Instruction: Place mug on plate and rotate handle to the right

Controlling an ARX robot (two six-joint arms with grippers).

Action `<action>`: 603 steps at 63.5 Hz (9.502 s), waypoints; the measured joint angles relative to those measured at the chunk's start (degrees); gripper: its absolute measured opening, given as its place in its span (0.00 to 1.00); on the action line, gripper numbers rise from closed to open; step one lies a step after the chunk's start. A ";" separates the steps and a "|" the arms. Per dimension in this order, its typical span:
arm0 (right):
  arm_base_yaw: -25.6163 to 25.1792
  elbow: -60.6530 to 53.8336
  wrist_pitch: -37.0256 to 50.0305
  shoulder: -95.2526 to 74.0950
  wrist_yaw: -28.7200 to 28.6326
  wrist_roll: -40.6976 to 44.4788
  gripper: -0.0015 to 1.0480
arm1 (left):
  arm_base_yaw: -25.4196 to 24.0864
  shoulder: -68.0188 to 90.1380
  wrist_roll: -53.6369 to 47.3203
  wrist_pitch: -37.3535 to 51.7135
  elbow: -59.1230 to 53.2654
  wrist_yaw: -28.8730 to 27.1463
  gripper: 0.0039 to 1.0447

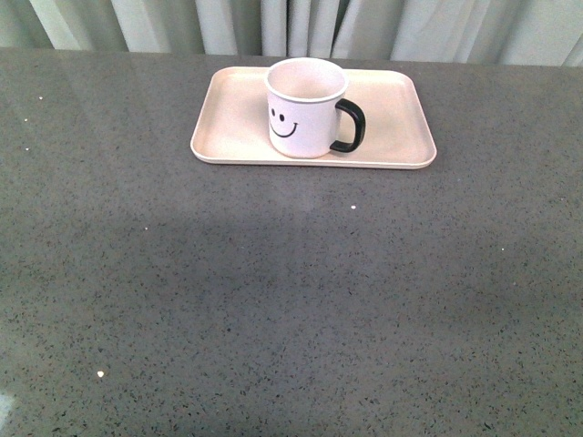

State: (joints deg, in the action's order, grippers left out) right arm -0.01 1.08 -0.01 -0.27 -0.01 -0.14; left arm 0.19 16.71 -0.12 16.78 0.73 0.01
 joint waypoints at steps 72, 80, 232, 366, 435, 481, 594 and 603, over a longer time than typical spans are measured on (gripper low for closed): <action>0.00 0.00 0.00 0.00 0.00 0.00 0.91 | -0.02 -15.80 0.02 -16.81 0.02 0.00 0.66; 0.00 0.00 0.00 0.00 0.02 0.00 0.91 | -0.02 -15.80 0.02 -16.81 0.02 0.00 0.85; 11.08 114.46 -29.79 -138.88 -6.56 -1.64 0.59 | -0.04 -15.80 0.00 -16.79 0.02 0.00 0.91; 7.39 145.41 -50.42 -153.06 -17.62 34.42 0.02 | -0.04 -15.80 0.00 -16.79 0.02 0.00 0.91; 7.63 143.49 -49.88 -153.33 -16.57 37.13 0.02 | -0.04 -15.80 0.00 -16.79 0.02 0.00 0.91; 8.11 144.47 -51.23 -151.99 -16.31 37.51 0.91 | -0.04 -15.80 0.00 -16.79 0.02 0.00 0.91; 0.09 12.04 56.33 -69.61 0.13 0.74 0.02 | -0.04 -15.80 0.00 -16.79 0.02 0.00 0.91; 0.04 8.24 54.10 -63.87 0.13 0.74 0.02 | -0.04 -15.80 0.00 -16.79 0.02 0.00 0.91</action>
State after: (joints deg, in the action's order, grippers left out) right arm 0.03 9.32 54.08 -64.14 0.12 0.60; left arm 0.14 0.91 -0.12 -0.01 0.75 0.01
